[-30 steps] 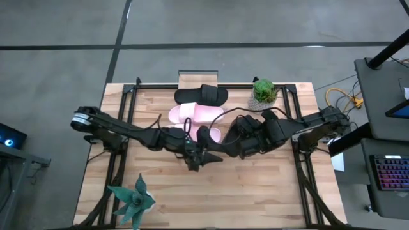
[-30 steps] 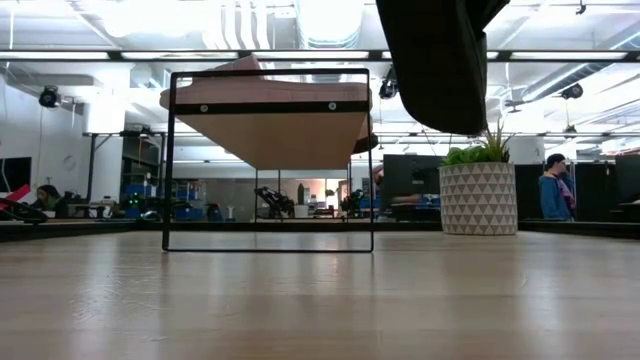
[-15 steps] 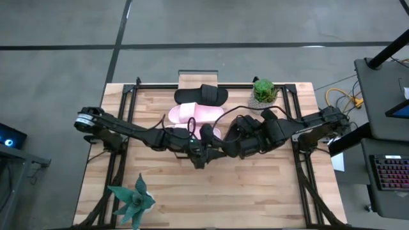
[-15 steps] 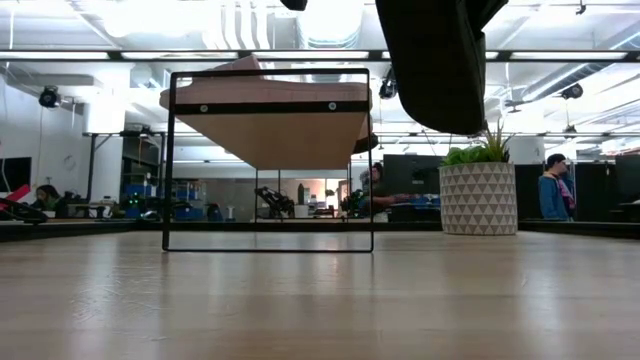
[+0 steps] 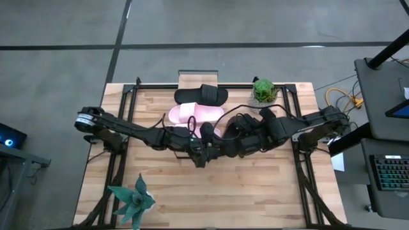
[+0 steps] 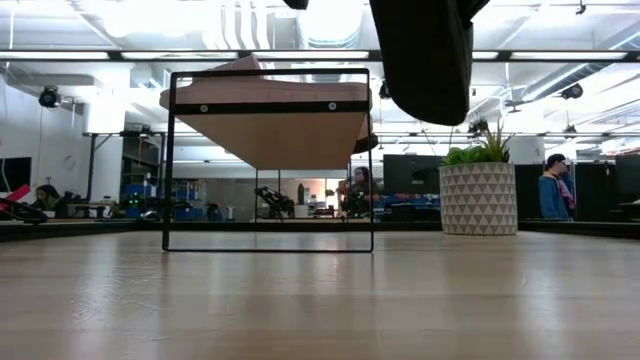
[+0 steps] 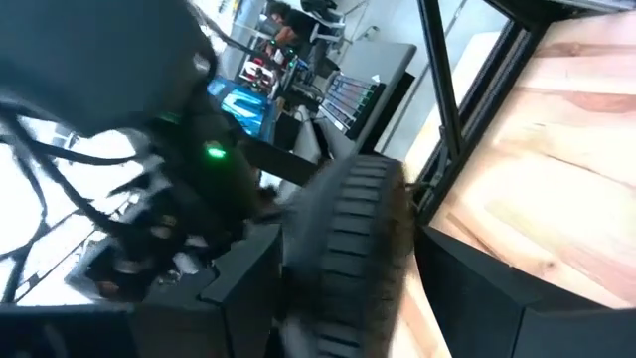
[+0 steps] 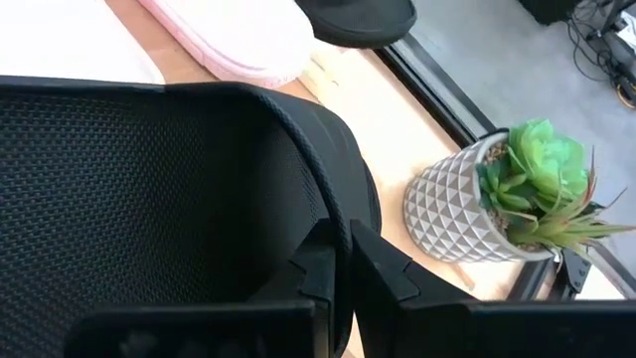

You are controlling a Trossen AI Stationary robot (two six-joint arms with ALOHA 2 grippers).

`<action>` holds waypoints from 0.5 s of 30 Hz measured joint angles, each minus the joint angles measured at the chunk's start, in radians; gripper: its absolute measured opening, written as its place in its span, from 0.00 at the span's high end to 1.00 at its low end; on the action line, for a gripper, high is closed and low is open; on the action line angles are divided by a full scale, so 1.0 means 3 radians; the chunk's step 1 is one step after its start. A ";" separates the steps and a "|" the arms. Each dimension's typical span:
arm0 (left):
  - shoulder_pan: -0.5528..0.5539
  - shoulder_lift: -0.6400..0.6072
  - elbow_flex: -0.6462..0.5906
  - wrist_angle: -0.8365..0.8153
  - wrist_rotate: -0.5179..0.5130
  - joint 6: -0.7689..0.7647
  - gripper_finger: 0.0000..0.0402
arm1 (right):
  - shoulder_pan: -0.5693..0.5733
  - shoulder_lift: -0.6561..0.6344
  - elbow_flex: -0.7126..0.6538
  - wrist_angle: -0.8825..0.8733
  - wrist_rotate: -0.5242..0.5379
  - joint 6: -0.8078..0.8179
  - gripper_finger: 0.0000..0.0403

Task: Pick and place slides into the shelf
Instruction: Put the black slipper on the shelf

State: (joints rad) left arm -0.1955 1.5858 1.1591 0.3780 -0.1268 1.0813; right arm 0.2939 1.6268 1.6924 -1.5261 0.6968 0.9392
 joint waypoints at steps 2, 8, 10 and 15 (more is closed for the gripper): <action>-0.0001 0.0017 -0.0001 -0.0008 -0.0050 0.0000 0.47 | 0.0001 0.0000 0.0045 0.0010 0.0040 -0.0010 0.97; 0.0004 0.0017 -0.0001 -0.0008 -0.0079 -0.0001 0.47 | 0.0001 0.0000 0.0093 0.0170 0.0046 -0.0181 0.97; 0.0004 0.0020 -0.0001 -0.0006 -0.0079 -0.0001 0.48 | 0.0001 0.0000 0.0106 0.0217 0.0046 -0.0231 0.97; 0.0001 0.0019 0.0005 0.0012 -0.0072 -0.0003 0.59 | 0.0001 -0.0001 0.0106 0.0293 0.0043 -0.0346 0.97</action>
State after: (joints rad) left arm -0.1951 1.5916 1.1606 0.3815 -0.1486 1.0805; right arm 0.2943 1.6264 1.7241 -1.4383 0.7097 0.8355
